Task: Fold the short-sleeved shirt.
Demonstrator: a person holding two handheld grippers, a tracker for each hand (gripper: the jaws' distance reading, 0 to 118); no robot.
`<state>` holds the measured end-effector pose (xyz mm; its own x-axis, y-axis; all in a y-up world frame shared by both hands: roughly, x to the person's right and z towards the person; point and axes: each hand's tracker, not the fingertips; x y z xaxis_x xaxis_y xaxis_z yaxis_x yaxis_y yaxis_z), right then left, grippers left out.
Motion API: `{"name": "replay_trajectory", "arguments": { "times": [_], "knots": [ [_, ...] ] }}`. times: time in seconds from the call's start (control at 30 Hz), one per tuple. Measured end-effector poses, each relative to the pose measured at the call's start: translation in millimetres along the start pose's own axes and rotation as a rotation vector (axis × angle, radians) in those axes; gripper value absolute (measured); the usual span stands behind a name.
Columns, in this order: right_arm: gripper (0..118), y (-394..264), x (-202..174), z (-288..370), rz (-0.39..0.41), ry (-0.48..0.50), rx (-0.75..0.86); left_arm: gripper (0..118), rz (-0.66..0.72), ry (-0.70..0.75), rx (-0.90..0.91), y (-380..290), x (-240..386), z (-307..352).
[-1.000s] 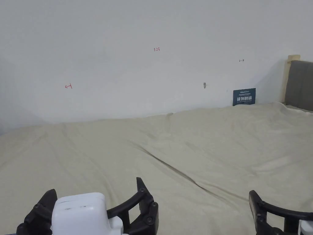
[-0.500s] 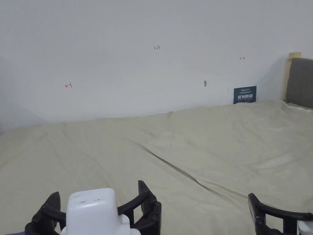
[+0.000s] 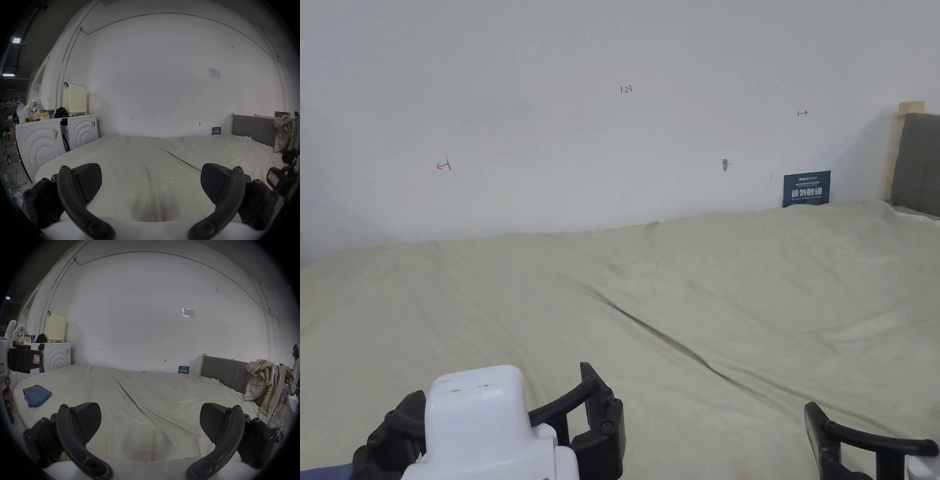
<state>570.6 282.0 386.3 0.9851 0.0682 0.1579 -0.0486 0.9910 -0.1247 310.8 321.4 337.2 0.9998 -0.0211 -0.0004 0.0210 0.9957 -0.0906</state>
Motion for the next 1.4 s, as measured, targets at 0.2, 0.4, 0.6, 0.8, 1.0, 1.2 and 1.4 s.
{"name": "replay_trajectory", "arguments": {
  "times": [0.2, 0.4, 0.6, 0.8, 1.0, 1.2, 1.4],
  "knots": [
    [118, 0.2, -1.9, -2.3, 0.002, -0.002, -0.003, 118, 0.007, 0.057, 0.020, -2.8, 1.0, -1.9],
    [118, 0.4, -3.8, -4.2, 0.009, 0.000, -0.002, 118, -0.004, 0.050, 0.033, -2.5, 3.5, 2.0],
    [118, -0.6, -5.2, -3.6, 0.009, 0.003, -0.004, 118, 0.013, 0.014, 0.021, -1.0, -0.3, 2.4],
    [118, -0.5, -5.0, -3.7, 0.021, 0.003, 0.003, 118, 0.029, 0.012, 0.007, 0.0, -3.1, 1.9],
    [118, 0.0, -6.9, -4.7, 0.022, 0.007, 0.000, 118, 0.015, 0.016, 0.009, -0.3, -3.4, 3.6],
    [118, -0.3, -8.4, -4.8, 0.028, 0.013, -0.002, 118, 0.011, 0.002, 0.004, 0.0, -2.7, 4.0],
    [118, -1.3, -9.9, -4.9, 0.030, 0.011, -0.010, 118, 0.017, 0.009, -0.046, -0.8, -3.2, -0.8]
  ]
}}
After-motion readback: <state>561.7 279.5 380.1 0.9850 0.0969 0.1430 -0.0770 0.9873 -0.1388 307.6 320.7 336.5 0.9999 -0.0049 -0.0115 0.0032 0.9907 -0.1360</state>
